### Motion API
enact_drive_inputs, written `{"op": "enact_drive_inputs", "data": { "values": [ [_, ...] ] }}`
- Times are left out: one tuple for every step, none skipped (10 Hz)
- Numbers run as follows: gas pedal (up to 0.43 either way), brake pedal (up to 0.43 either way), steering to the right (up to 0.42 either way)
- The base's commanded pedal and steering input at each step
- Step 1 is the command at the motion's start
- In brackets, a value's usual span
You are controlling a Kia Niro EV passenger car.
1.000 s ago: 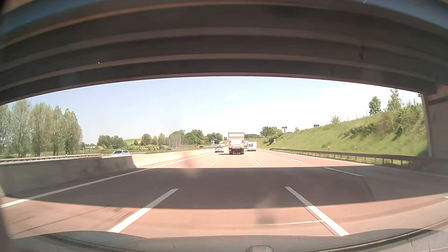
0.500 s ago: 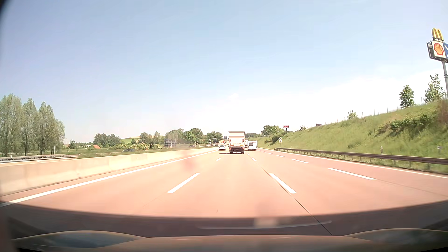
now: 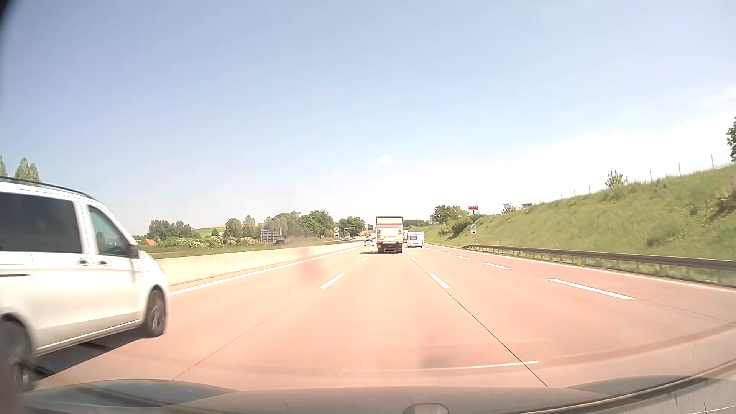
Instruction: Follow the waypoints while adhering to traffic rules and regulations
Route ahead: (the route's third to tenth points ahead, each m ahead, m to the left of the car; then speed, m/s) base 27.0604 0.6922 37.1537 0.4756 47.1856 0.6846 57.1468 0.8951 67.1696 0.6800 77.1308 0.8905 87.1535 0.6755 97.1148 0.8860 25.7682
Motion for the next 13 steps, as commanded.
{"op": "enact_drive_inputs", "data": {
  "values": [
    [0.0,0.0,0.0],
    [0.0,0.0,0.0],
    [0.0,0.0,0.0],
    [0.0,0.0,0.0],
    [0.0,0.0,0.0],
    [0.0,0.0,0.0],
    [0.0,0.0,-0.002],
    [0.0,0.0,-0.003],
    [0.0,0.0,-0.003],
    [0.0,0.0,-0.002],
    [0.028,0.0,-0.002],
    [0.059,0.0,-0.002],
    [0.047,0.0,-0.002]
  ]
}}
